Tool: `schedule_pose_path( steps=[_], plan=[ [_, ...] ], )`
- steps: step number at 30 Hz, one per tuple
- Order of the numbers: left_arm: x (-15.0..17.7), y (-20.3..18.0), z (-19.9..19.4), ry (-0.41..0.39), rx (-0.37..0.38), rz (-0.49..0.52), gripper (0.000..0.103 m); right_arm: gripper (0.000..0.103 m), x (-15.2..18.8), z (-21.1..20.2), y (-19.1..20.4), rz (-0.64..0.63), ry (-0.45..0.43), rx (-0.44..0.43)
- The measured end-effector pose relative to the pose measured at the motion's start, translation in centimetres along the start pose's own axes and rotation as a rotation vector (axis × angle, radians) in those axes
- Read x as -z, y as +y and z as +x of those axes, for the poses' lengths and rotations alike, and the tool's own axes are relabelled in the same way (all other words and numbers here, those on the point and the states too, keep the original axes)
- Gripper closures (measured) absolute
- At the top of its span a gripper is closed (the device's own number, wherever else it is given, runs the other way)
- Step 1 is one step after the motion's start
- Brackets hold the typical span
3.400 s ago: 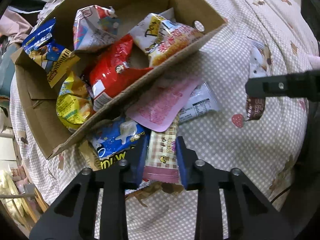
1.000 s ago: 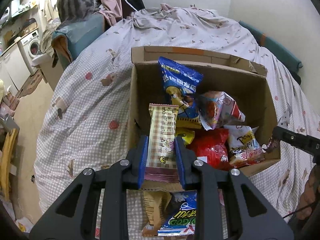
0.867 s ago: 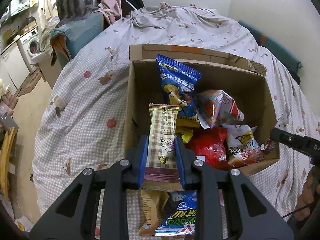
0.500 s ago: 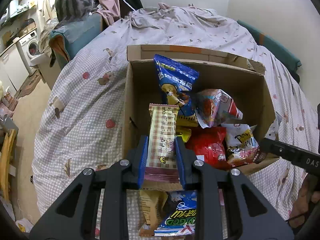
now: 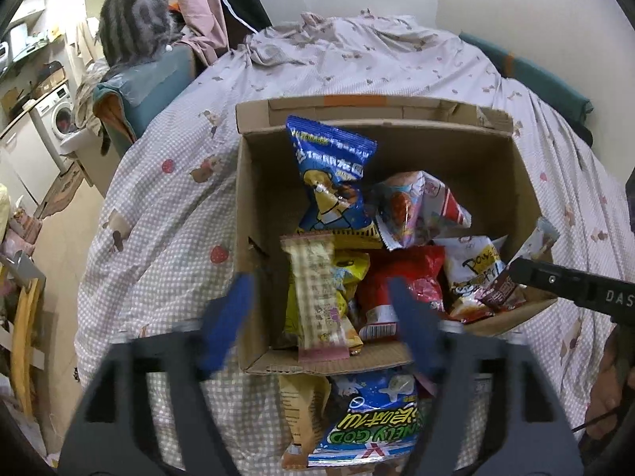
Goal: Organize snacks
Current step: 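Open both grippers to release the wafer bar and wafer packet in the box, then lower both grippers to the pile and grasp the brown paper bag with the left gripper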
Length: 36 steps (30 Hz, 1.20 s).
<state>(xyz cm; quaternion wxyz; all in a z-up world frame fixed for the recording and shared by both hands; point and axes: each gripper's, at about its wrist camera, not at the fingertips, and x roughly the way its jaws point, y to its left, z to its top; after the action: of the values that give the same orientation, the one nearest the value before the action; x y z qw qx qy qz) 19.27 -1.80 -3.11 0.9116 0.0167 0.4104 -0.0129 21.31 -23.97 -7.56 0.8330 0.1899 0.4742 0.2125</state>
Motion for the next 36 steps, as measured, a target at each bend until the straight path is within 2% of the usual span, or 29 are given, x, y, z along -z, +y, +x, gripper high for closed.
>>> schedule_pose_path(
  steps=[2,4,5,13,18,23,32,36],
  plan=[
    [0.0,-0.1,-0.3,-0.019,-0.001,0.004,0.019,0.065,0.0,-0.3,-0.3,0.011,-0.012,-0.006],
    [0.0,-0.3,-0.3,-0.019,0.003,0.016,0.019,0.015,-0.1,-1.2,-0.4,0.025,-0.062,-0.011],
    [0.0,-0.4,-0.3,-0.018,0.003,0.019,0.019,0.011,-0.1,-1.8,-0.4,0.020,-0.096,-0.009],
    [0.3,0.0,-0.5,-0.013,-0.005,0.013,0.019,0.011,-0.2,-2.4,-0.2,0.012,-0.099,-0.005],
    [0.3,1.4,-1.0,0.003,-0.013,-0.043,0.019,0.011,0.2,-3.1,-0.4,0.034,-0.104,0.005],
    [0.7,2.7,-2.0,0.025,-0.006,-0.118,0.019,0.011,1.2,-3.9,-0.5,0.062,-0.101,0.015],
    [2.8,3.7,-4.4,0.046,-0.015,-0.137,0.019,0.011,3.6,-5.6,0.5,0.053,-0.088,0.033],
    [4.1,4.6,-5.0,0.067,-0.027,-0.177,0.019,0.011,5.1,-5.6,0.0,0.113,-0.059,0.025]
  ],
)
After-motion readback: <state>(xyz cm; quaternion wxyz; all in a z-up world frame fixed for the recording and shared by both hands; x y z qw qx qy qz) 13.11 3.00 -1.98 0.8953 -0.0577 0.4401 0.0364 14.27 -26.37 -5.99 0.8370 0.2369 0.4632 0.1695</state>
